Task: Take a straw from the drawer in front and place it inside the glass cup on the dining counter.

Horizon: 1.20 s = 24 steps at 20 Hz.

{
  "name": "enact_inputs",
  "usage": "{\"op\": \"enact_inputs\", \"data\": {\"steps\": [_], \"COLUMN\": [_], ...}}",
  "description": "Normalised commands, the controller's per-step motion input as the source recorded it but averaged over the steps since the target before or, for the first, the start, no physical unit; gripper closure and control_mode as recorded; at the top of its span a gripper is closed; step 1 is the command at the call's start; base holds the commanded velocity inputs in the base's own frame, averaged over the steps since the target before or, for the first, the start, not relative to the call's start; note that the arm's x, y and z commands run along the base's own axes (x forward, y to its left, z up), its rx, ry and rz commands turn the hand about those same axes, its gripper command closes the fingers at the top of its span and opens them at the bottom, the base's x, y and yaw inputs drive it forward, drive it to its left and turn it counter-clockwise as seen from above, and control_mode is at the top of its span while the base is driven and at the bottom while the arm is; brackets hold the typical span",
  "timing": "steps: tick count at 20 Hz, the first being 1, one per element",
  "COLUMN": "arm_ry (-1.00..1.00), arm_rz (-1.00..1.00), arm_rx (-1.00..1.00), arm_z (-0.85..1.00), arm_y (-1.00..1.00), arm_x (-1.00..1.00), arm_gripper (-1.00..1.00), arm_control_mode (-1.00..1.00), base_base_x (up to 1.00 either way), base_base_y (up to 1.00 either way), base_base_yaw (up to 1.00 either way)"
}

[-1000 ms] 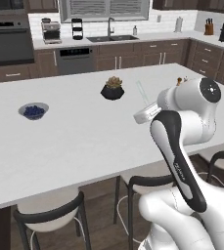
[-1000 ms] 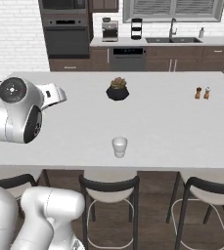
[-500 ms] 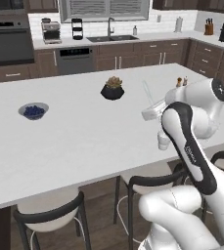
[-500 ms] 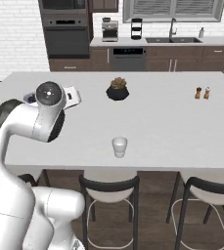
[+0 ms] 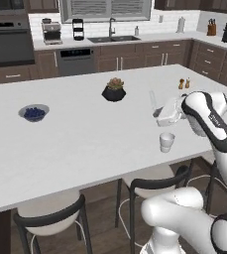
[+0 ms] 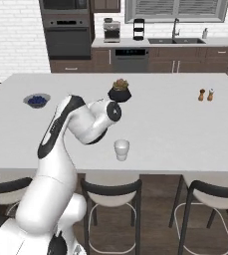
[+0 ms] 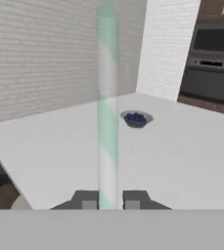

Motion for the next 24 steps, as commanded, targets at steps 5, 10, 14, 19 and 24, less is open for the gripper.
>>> {"op": "enact_inputs", "data": {"steps": [5, 10, 14, 19, 24], "arm_ry": [-0.09, 0.0, 0.0, 0.0, 0.0], "arm_rz": [0.4, 0.12, 0.0, 0.0, 0.0], "arm_rx": [0.14, 0.09, 0.05, 0.0, 0.0], "arm_z": [-0.54, -0.18, 0.0, 0.0, -0.01], "arm_y": [-0.8, -0.46, -0.11, 0.0, 0.0], "arm_x": [0.46, 0.14, 0.0, 0.0, 0.0], "arm_gripper": [1.0, 1.0, 1.0, 1.0, 1.0], "arm_control_mode": [-1.0, -1.0, -1.0, -1.0, -1.0], "base_base_x": [0.0, 0.0, 0.0, 0.0, 0.0], "base_base_y": [0.0, 0.0, 0.0, 0.0, 0.0], "base_base_yaw": [0.0, 0.0, 0.0, 0.0, 0.0]}}
